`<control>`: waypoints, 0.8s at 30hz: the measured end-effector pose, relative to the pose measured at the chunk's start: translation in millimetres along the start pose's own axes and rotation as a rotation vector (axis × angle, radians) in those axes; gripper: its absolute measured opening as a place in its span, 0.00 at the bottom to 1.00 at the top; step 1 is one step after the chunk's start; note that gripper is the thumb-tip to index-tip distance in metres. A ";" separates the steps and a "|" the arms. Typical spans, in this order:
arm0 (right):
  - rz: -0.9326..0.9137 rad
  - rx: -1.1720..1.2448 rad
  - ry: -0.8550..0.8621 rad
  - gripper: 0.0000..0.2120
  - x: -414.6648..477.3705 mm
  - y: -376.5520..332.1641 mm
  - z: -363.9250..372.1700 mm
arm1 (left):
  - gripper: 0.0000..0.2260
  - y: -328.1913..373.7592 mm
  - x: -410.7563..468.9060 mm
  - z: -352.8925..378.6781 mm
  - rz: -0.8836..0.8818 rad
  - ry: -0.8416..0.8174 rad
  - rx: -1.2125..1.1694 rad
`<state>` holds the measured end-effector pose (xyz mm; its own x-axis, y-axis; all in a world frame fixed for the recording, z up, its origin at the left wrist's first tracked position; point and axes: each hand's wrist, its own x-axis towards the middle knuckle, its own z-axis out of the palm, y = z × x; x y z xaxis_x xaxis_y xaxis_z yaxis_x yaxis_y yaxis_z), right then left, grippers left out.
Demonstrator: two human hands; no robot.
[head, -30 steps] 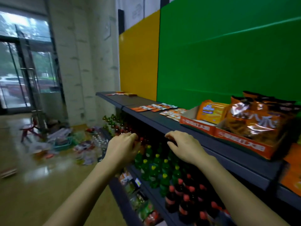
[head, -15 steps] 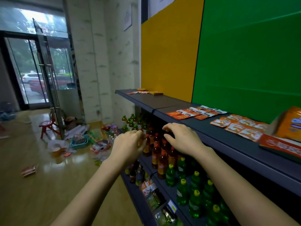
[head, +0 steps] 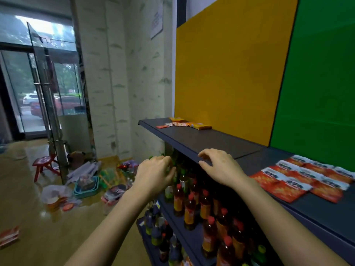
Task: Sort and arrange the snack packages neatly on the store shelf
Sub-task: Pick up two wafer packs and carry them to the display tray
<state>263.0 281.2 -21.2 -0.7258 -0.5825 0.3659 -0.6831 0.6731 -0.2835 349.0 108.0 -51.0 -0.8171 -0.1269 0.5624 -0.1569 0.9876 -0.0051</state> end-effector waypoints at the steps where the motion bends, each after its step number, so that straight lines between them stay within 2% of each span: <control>1: 0.010 0.001 0.000 0.16 18.2 -2.0 9.3 | 0.14 -15.2 13.5 10.5 0.008 0.001 0.001; 8: 0.123 -0.010 0.022 0.16 139.7 -16.0 81.4 | 0.14 -124.4 108.2 79.8 0.077 0.002 -0.063; 14: 0.237 -0.016 0.056 0.16 241.4 -27.7 125.1 | 0.14 -212.6 189.6 123.9 0.222 -0.057 -0.042; 24: 0.455 -0.077 0.078 0.15 364.9 7.2 175.3 | 0.14 -294.3 315.1 210.8 0.240 -0.047 -0.188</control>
<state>-21.0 -6.4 -45.1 -0.9399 -0.1868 0.2858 -0.2869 0.8858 -0.3648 20.8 -242.1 -46.6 -0.8436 0.1126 0.5250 0.1459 0.9890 0.0224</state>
